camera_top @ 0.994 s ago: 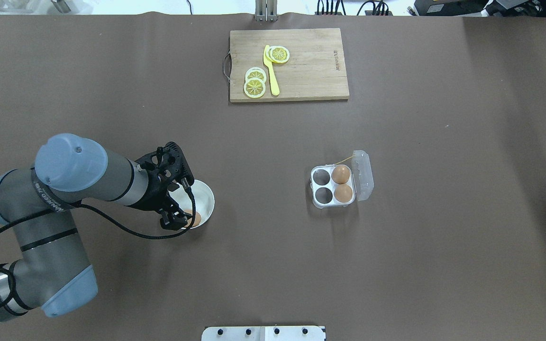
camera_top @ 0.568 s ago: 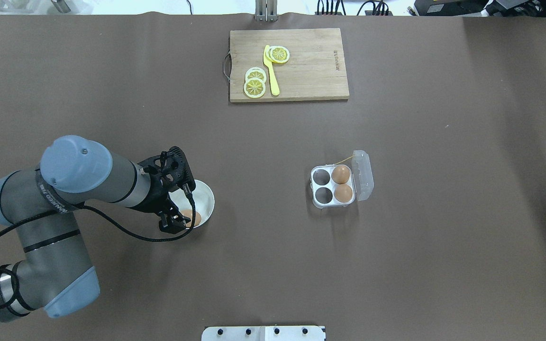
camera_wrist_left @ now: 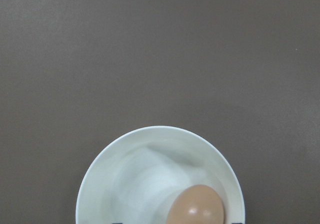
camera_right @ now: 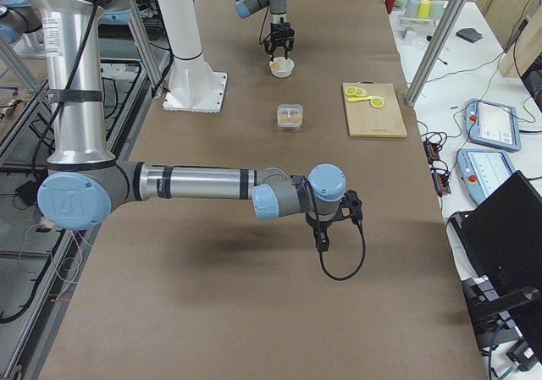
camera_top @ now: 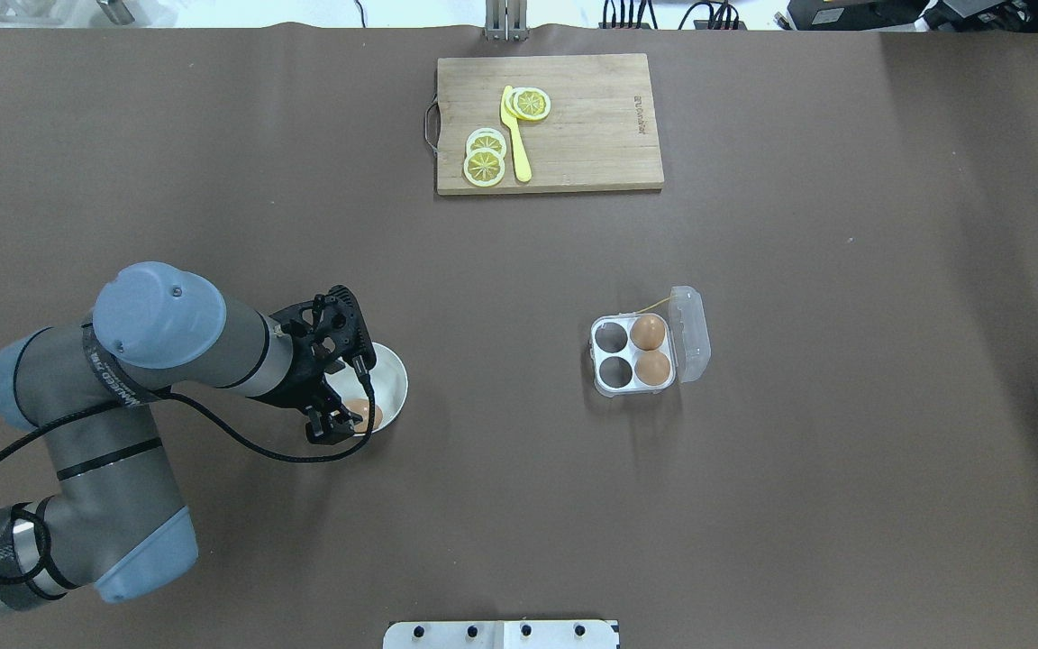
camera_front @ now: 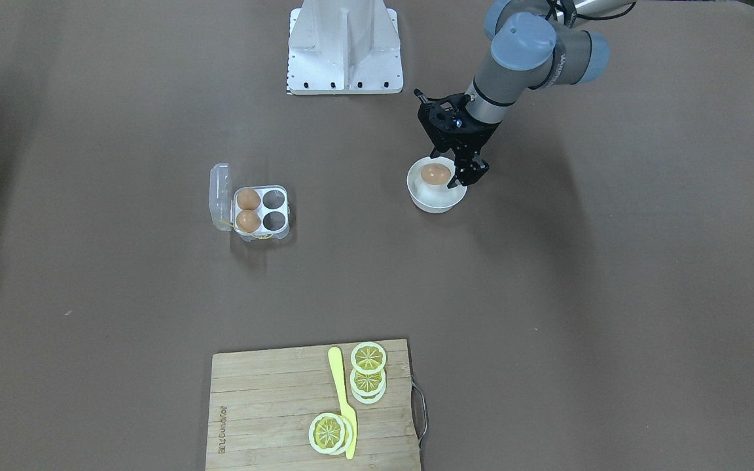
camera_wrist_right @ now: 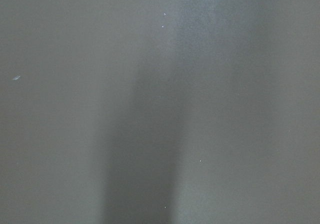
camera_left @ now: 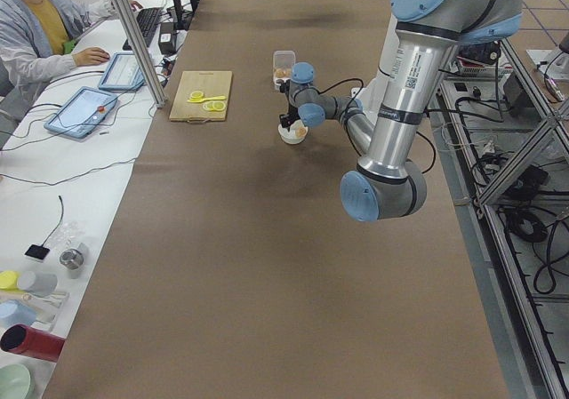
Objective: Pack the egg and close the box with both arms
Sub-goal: 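Close the left gripper on the brown egg in the bowl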
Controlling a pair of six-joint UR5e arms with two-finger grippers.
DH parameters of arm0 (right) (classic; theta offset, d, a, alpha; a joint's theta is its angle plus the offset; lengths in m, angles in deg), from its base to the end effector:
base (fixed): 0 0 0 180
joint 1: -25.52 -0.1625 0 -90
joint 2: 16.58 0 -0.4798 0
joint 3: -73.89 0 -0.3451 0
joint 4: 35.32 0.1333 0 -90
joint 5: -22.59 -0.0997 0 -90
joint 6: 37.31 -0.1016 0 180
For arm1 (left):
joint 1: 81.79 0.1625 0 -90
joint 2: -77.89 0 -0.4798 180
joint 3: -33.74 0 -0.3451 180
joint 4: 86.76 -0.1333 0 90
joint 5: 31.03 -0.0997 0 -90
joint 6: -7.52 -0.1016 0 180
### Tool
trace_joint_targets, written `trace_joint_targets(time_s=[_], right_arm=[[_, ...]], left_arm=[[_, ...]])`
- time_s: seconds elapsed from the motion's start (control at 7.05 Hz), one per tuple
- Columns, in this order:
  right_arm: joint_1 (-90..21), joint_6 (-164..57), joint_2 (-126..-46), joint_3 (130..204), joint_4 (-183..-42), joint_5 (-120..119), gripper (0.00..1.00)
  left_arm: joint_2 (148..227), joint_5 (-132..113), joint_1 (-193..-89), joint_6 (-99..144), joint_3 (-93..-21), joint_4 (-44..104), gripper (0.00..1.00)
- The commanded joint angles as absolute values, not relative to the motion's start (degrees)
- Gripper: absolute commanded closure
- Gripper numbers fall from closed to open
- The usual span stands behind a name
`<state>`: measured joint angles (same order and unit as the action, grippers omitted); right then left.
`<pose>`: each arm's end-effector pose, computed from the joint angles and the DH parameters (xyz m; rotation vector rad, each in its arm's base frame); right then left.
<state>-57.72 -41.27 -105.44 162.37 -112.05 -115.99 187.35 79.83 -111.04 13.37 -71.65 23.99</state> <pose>0.0018 -0.4703 0.6878 0.1316 -0.8607 -0.1411 0.4566 -0.3670 0.3891 0.6498 0.8482 1.0468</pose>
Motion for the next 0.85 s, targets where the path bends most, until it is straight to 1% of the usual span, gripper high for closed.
trace_joint_targets(time_s=[0.0,0.71], right_arm=[[-57.7,-41.4,-105.4,162.3,-112.0,-116.0,0.00],[-57.5,-41.3,-105.4,162.4,-112.0,-116.0,0.00]], left_arm=[[187.6,80.0,-110.7,13.3,-71.3,24.0,0.26],[188.6,79.7,-110.4,13.4,-68.7,24.0,0.31]])
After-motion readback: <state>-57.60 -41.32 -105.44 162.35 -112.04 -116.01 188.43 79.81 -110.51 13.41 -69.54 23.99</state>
